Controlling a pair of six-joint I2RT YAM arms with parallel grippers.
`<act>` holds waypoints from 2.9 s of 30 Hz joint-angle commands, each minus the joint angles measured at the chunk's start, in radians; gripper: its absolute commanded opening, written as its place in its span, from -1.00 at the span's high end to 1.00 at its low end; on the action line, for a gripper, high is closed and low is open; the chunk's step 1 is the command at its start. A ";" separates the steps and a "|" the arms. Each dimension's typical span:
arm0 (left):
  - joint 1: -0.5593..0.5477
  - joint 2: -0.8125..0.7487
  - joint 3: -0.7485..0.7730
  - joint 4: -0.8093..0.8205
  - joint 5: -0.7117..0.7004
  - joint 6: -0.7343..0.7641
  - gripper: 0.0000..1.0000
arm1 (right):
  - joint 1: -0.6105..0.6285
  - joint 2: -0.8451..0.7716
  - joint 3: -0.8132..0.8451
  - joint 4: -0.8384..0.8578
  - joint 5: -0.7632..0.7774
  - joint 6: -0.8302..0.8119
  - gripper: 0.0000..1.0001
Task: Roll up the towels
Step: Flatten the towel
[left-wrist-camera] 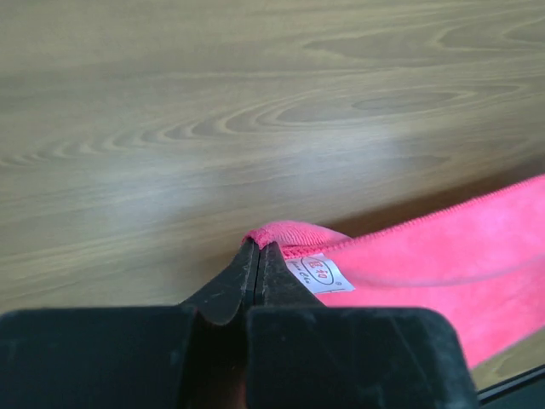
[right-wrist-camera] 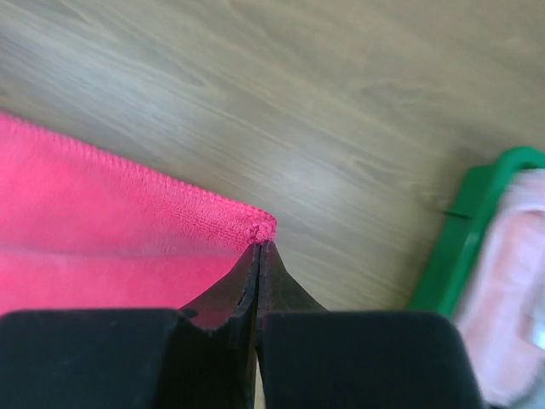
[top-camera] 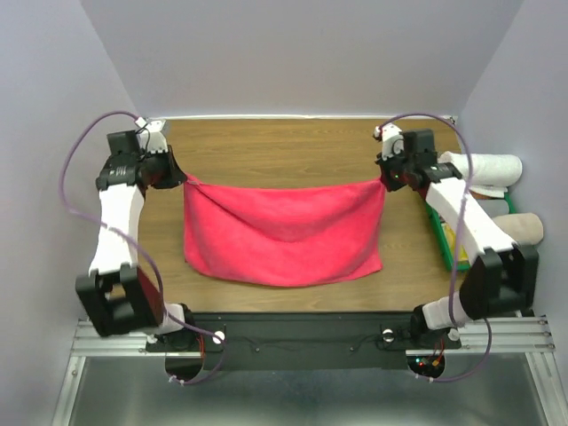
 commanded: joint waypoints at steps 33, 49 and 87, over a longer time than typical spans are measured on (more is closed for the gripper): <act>-0.039 0.350 0.038 0.119 -0.074 0.362 -0.17 | 0.018 0.330 0.038 -0.198 -0.187 0.101 0.28; -0.159 0.625 0.138 0.268 -0.230 0.188 0.00 | 0.064 0.451 -0.122 -0.169 0.115 0.035 0.35; -0.118 0.760 0.311 0.259 -0.160 0.112 0.10 | 0.049 0.704 0.377 -0.053 0.189 0.201 0.84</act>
